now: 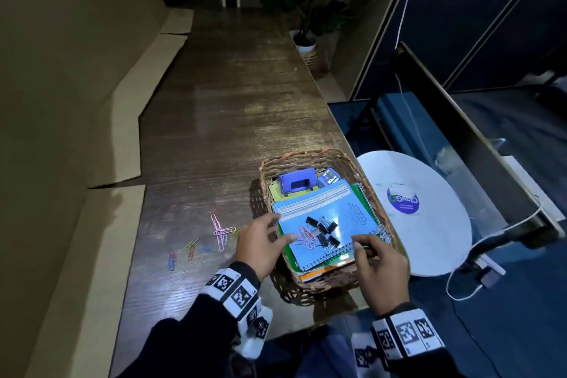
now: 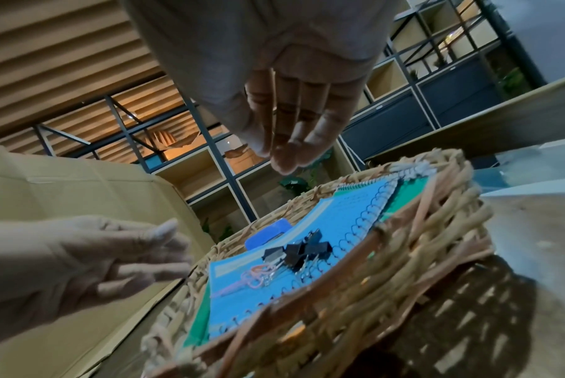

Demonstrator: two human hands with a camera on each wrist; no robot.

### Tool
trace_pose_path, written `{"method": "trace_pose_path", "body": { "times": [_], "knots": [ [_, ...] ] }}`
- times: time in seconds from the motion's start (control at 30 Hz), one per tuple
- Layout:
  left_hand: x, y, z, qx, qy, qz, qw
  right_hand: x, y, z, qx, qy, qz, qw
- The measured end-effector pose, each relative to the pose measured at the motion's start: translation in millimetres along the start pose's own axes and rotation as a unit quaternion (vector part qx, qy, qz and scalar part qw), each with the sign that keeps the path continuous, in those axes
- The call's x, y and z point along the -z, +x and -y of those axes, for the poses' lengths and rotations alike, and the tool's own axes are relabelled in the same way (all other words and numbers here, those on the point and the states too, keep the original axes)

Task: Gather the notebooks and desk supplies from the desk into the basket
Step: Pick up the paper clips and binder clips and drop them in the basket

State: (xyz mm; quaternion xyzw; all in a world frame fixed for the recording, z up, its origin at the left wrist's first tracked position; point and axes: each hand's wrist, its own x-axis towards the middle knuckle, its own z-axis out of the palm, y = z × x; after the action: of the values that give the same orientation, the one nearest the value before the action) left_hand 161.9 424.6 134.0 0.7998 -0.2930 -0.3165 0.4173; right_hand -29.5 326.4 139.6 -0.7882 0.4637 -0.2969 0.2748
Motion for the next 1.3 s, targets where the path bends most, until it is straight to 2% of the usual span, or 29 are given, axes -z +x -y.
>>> {"method": "trace_pose_path", "body": {
  "times": [0.07, 0.2, 0.3, 0.4, 0.5, 0.63, 0.73, 0.8, 0.93, 1.1, 1.23, 1.3],
  "knots": [
    [14, -1, 19, 0.003, 0.056, -0.047, 0.997, 4, 0, -1, 0.009, 0.014, -0.008, 1.0],
    [52, -12, 75, 0.079, 0.126, -0.133, 0.98, -3, -3, 19, 0.044, 0.027, 0.017, 0.999],
    [75, -24, 113, 0.148, 0.154, -0.18, 0.96, -30, -6, 49, 0.062, 0.088, 0.067, 0.992],
    [91, -30, 141, 0.194, 0.16, -0.211, 0.945, -72, -14, 75, 0.101, 0.097, 0.153, 0.978],
    [96, -26, 151, 0.197, 0.153, -0.218, 0.943, -114, -17, 92, 0.111, 0.07, 0.231, 0.964],
    [100, -21, 155, 0.199, 0.134, -0.244, 0.94, -162, -15, 105, 0.07, -0.074, 0.31, 0.945],
    [104, -21, 152, 0.208, 0.143, -0.236, 0.938, -185, -10, 104, 0.028, -0.217, 0.331, 0.918],
    [106, -20, 150, 0.21, 0.148, -0.225, 0.94, -189, -10, 99, 0.007, -0.269, 0.327, 0.906],
    [109, -22, 149, 0.202, 0.136, -0.22, 0.945, -194, -9, 89, -0.029, -0.248, 0.301, 0.92],
    [107, -29, 144, 0.176, 0.095, -0.222, 0.954, -187, -5, 90, -0.101, -0.189, 0.309, 0.927],
    [106, -25, 133, 0.182, 0.064, -0.212, 0.958, -186, -7, 88, -0.113, -0.168, 0.324, 0.924],
    [104, -21, 127, 0.181, 0.055, -0.2, 0.961, -185, -10, 88, -0.093, -0.182, 0.341, 0.918]
  ]
}}
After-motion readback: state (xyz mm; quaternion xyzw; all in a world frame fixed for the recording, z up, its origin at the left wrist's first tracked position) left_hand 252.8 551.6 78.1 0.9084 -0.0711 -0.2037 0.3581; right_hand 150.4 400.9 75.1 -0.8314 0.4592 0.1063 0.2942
